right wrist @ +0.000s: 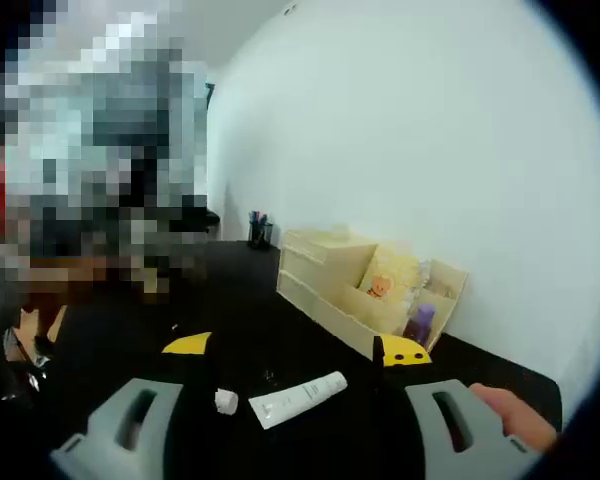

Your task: Open the drawer, pick up the cosmetic bottles from the table one by one, place them into the drawer, release the gripper, close the drawer, and move the gripper away

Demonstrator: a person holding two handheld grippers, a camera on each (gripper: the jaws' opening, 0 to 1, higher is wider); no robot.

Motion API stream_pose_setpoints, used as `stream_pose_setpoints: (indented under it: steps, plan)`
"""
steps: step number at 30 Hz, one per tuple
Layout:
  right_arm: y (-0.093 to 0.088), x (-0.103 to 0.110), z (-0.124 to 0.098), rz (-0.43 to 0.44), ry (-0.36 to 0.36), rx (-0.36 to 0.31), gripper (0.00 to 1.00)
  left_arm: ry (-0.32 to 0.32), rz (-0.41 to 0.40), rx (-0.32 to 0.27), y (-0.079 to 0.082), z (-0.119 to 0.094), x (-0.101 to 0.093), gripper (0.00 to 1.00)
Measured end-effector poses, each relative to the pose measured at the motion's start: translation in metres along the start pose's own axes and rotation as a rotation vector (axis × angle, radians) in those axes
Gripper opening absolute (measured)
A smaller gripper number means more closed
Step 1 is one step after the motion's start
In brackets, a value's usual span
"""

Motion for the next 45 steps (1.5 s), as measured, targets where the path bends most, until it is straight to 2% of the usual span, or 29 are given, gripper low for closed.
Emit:
stream_pose_setpoints:
  steps: [4, 9, 15, 20, 25, 30, 34, 38, 45]
  plan:
    - [-0.005, 0.004, -0.013, 0.003, 0.0, 0.012, 0.6, -0.001, 0.002, -0.003, 0.001, 0.0, 0.0, 0.72]
    - [0.002, 0.012, -0.042, -0.004, -0.013, 0.003, 0.59, -0.001, 0.007, 0.002, 0.0, 0.0, 0.0, 0.71]
    - [0.013, 0.025, -0.09, -0.001, -0.054, -0.008, 0.58, -0.001, 0.002, 0.009, -0.002, 0.0, 0.0, 0.71]
    - [0.005, 0.031, -0.121, 0.022, -0.086, -0.011, 0.57, -0.012, -0.001, 0.004, -0.001, 0.001, -0.004, 0.71]
    - [-0.012, 0.033, -0.136, 0.042, -0.108, 0.0, 0.57, -0.019, 0.001, 0.004, -0.001, 0.001, -0.007, 0.71]
    - [-0.027, 0.023, -0.13, 0.069, -0.123, -0.004, 0.57, -0.016, 0.0, 0.01, -0.003, 0.002, -0.007, 0.71]
    - [-0.033, 0.016, -0.111, 0.089, -0.112, -0.029, 0.57, -0.011, 0.0, 0.012, -0.004, 0.001, -0.006, 0.71]
    - [-0.032, 0.013, -0.085, 0.059, -0.065, -0.068, 0.58, -0.004, -0.003, 0.014, -0.005, 0.001, -0.004, 0.71]
    - [-0.04, 0.009, -0.052, 0.058, -0.008, -0.044, 0.59, 0.011, 0.0, 0.037, -0.011, 0.002, -0.001, 0.71]
Point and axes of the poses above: the point that each gripper's makers call its tool centre point, and the gripper's own axes: z roughly forward along the fingers, x roughly to its left, y roughly out of its top, the point moved 2 cm from there along -z, roughly backward along the fingers, and after that the axes turned 6 degrees about -x, right-handed, at the moved point
